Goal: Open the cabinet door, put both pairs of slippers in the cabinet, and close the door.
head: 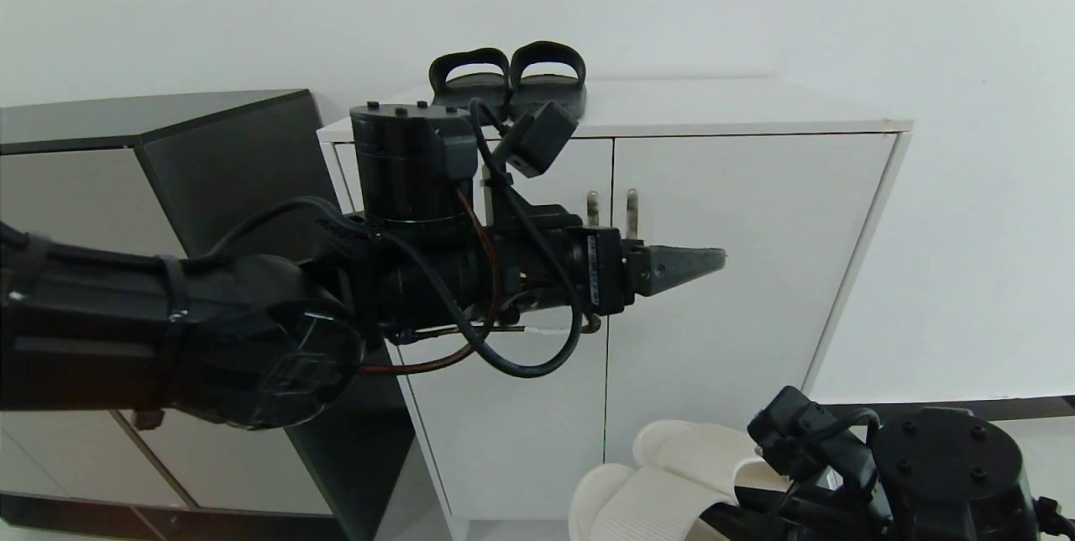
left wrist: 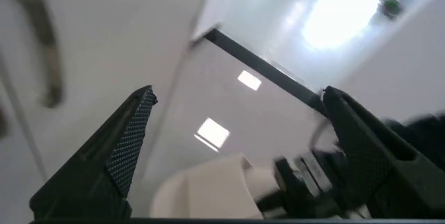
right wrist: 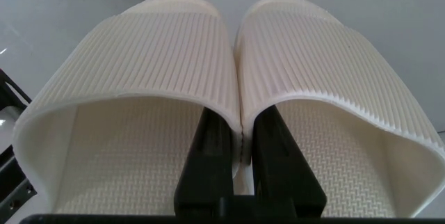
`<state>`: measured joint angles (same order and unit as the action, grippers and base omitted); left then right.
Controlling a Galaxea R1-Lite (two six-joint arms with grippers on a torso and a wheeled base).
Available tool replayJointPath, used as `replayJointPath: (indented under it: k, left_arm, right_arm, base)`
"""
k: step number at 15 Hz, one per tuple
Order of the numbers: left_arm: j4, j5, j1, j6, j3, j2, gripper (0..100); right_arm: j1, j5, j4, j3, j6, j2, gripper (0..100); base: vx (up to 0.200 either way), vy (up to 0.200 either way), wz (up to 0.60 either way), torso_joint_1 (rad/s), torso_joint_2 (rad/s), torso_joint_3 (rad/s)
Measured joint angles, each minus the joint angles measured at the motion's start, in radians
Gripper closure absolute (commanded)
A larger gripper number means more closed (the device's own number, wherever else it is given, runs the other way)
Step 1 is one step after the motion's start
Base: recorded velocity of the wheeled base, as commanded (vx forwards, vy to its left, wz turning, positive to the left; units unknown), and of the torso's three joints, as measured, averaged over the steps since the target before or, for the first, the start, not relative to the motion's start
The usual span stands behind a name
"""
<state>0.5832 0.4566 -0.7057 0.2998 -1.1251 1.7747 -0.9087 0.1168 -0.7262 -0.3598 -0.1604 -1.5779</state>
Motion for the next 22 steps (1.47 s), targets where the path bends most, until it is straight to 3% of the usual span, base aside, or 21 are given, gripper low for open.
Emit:
replayJointPath:
  k: [1,3,12,22]
  left_arm:
    - [0.030,-0.050,0.000,-0.006,-0.017,0.018,0]
    - [0.047,-0.081,0.001,-0.011,-0.059,0.050,0]
    - [-0.014,-0.115,0.070,-0.014,-0.151,0.138,0]
    - [-0.077,-0.110,0.056,-0.011,-0.259,0.238,0]
  right_arm:
    - [-0.001,0.000,0.000,0.002,-0.001,0.000,100]
    - [-0.001,0.000,-0.001,0.003,-0.002,0.000,100]
    - [0.001,0.000,-0.004,0.006,-0.002,-0.001,100]
    - [0.001,0.000,-0.025,0.013,0.002,-0.003,100]
  base:
    - [0.000,0.000,0.00,0.000,0.00,0.000]
    - [0.000,0.000,0.00,0.000,0.00,0.000]
    - [0.000,0.000,0.00,0.000,0.00,0.000]
    - [0.000,0.000,0.00,0.000,0.00,0.000]
